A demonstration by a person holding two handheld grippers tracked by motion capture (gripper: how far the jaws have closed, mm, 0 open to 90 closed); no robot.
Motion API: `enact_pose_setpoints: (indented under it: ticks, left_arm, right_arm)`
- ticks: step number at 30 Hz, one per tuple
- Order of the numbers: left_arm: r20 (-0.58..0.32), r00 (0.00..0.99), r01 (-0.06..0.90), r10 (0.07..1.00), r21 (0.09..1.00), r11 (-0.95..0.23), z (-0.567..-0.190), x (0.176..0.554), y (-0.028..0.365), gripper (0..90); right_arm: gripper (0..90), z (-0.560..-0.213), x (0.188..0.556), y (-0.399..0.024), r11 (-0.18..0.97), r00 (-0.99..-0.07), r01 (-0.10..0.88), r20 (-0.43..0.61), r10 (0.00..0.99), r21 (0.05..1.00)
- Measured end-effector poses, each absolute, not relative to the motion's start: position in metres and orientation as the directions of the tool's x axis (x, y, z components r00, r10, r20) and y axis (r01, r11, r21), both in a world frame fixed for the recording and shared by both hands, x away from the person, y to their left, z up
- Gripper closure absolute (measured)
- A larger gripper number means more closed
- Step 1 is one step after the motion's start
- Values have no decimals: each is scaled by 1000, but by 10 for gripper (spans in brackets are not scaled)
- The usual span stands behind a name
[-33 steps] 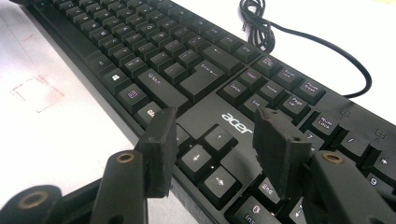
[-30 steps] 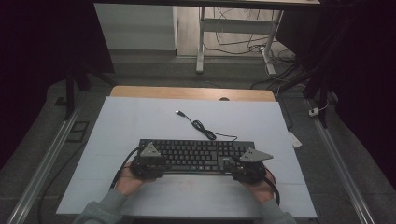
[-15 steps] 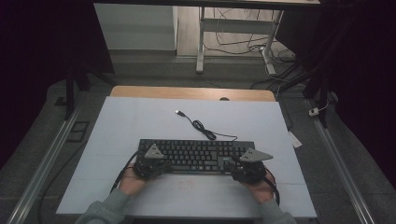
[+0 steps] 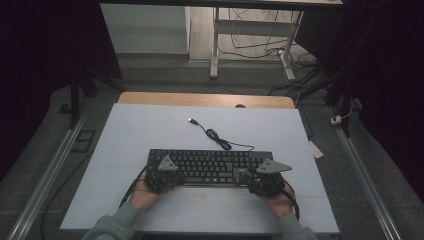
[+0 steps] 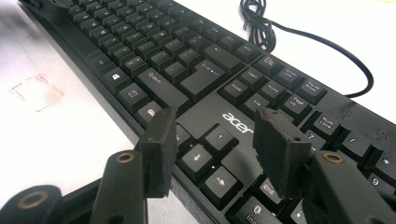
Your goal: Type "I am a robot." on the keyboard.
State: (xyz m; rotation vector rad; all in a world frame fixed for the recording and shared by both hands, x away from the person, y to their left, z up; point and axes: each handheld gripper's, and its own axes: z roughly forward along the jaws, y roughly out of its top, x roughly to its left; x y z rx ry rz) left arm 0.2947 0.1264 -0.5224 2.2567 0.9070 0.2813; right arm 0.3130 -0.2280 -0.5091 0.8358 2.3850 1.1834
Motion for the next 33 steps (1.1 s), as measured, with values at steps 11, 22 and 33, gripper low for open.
enact_pose_setpoints:
  ticks: [11,22,33]
  left_arm:
    - [-77,737,523,671,694,-495,-517,294,131,888]
    - [-107,701,518,705,755,-401,-505,292,150,524]
    - [-135,658,554,741,753,-354,-500,296,168,390]
  right_arm:
    - [497,-509,313,-228,477,-765,347,-51,642,808]
    - [497,-509,313,-228,472,-762,350,-47,646,809]
    - [496,-509,313,-229,474,-762,349,-50,646,808]
